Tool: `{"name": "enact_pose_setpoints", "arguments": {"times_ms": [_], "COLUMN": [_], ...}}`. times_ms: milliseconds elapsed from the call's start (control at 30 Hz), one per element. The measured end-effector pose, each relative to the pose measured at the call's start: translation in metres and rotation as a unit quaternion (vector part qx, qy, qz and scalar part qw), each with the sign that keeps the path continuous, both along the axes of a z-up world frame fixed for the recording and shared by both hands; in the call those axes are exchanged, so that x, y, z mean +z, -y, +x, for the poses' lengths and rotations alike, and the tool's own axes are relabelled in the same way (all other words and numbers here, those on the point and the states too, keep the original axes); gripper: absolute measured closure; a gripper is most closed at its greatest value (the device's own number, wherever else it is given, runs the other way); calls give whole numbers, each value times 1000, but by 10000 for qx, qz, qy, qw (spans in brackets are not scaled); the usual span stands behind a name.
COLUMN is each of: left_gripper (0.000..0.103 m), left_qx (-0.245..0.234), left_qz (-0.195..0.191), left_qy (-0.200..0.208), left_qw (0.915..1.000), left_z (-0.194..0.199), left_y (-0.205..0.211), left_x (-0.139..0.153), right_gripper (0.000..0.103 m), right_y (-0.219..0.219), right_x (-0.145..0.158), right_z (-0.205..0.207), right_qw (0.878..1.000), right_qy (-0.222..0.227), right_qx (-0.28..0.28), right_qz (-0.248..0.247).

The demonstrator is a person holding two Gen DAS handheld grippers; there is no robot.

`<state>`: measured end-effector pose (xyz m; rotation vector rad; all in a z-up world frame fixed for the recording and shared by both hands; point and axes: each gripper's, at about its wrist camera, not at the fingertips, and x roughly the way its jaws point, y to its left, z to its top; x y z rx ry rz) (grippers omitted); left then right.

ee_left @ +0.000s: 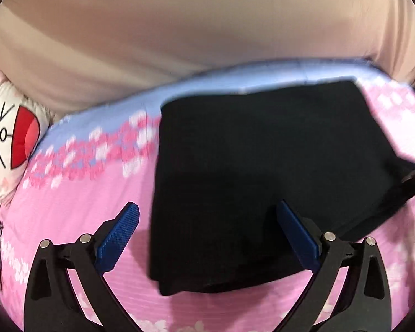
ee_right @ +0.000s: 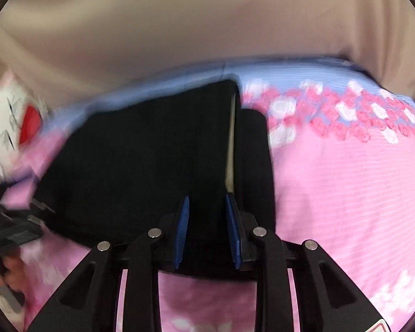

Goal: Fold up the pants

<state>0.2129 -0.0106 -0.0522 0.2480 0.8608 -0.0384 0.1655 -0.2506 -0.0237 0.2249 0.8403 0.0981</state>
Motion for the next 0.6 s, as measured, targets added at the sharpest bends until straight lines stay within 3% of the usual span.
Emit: {"name": "enact_pose_setpoints", "arguments": {"times_ms": [167,367,467,600], "left_gripper": [5,5,5,5], "left_qx": [-70,-77,-58,0], "left_qz": [-159,-248,-240,-270], "left_qy": [201,393,464,505], "left_qw": [9996,9989,9986,9984], "left_z": [-19,-44,-59,-74], "left_y": [0,9,10,7], "left_x": [22,44,51,58], "right_gripper": [75,72,50,47], "right_y": [2,-12,-26,-27], "right_x": [46,63,61,60], "right_z": [-45,-73,-71,-88], "right_qw": [9968,9935,9929,9924], "right_qy": [696,875,944,987], "right_qx": [-322,-514,-570,-628], "right_qz": [-218,-507,-446,-393]}}
